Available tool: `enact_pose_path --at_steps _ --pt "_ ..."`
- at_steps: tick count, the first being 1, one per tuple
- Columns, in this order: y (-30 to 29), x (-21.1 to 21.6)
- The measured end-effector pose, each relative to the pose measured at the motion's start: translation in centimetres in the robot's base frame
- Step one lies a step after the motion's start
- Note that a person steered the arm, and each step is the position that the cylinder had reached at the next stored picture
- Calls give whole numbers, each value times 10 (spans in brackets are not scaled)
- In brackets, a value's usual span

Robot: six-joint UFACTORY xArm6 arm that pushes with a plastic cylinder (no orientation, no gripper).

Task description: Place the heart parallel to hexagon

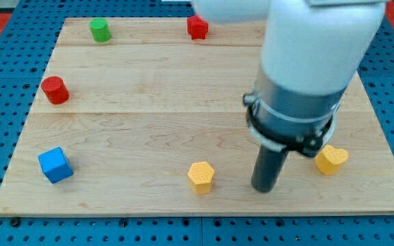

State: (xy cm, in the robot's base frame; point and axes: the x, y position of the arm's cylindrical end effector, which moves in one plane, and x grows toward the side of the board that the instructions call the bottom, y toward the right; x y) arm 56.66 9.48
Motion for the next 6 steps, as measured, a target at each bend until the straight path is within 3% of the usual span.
enact_pose_path --at_steps 1,2,3,4,5,6 --pt "33 -67" --pt "95 -77" --pt "93 -27" --pt "105 -52" --pt "108 -130" --pt "139 -131"
